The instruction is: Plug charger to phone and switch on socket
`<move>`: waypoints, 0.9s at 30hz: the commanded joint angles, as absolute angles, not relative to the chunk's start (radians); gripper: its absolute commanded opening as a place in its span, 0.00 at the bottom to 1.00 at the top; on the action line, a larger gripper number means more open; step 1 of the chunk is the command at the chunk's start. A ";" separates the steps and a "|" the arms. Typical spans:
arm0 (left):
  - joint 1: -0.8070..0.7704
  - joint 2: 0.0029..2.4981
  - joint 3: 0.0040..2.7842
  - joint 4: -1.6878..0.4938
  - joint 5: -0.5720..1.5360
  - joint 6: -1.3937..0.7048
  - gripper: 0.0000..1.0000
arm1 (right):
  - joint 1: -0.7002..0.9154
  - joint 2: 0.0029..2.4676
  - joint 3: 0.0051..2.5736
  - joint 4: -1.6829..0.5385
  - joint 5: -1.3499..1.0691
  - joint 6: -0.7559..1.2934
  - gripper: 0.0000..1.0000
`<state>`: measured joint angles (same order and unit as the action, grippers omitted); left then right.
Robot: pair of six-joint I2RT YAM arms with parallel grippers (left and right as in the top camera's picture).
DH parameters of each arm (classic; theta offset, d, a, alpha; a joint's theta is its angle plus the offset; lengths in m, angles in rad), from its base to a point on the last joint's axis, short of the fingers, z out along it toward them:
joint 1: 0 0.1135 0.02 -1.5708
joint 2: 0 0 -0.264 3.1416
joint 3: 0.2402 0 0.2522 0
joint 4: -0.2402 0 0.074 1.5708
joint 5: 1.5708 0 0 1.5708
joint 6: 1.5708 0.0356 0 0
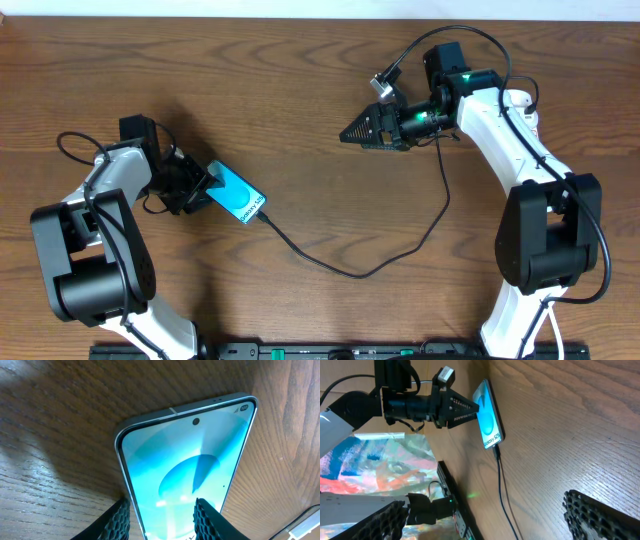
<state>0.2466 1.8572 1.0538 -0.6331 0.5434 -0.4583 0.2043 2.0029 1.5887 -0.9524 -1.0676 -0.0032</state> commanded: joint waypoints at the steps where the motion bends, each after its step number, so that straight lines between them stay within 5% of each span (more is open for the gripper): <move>1: 0.245 1.871 1.049 -0.641 0.537 -0.445 0.42 | 0.211 2.004 1.602 -0.954 -1.075 0.003 0.99; 4: 0.245 1.871 1.049 -0.641 0.537 -0.445 0.43 | 0.211 2.004 1.602 -0.954 -1.075 0.003 0.99; 9: 0.245 1.866 1.050 -0.640 0.538 -0.441 0.62 | 0.211 2.004 1.602 -0.957 -1.073 0.003 0.99; 15: 0.245 1.814 1.058 -0.640 0.619 -0.394 0.71 | 0.210 2.004 1.602 -0.973 -0.987 0.005 0.99; 22: 0.246 1.562 1.060 -0.644 0.699 -0.389 0.83 | 0.168 2.003 1.605 -1.034 -0.514 0.216 0.99; 27: 0.245 1.372 1.060 -0.657 0.699 -0.389 0.91 | 0.075 1.982 1.651 -1.097 -0.436 0.233 0.99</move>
<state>0.2466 1.4708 1.0550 -0.6468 0.6792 -0.4034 0.1474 2.0029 1.5940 -1.0725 -0.5674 0.1802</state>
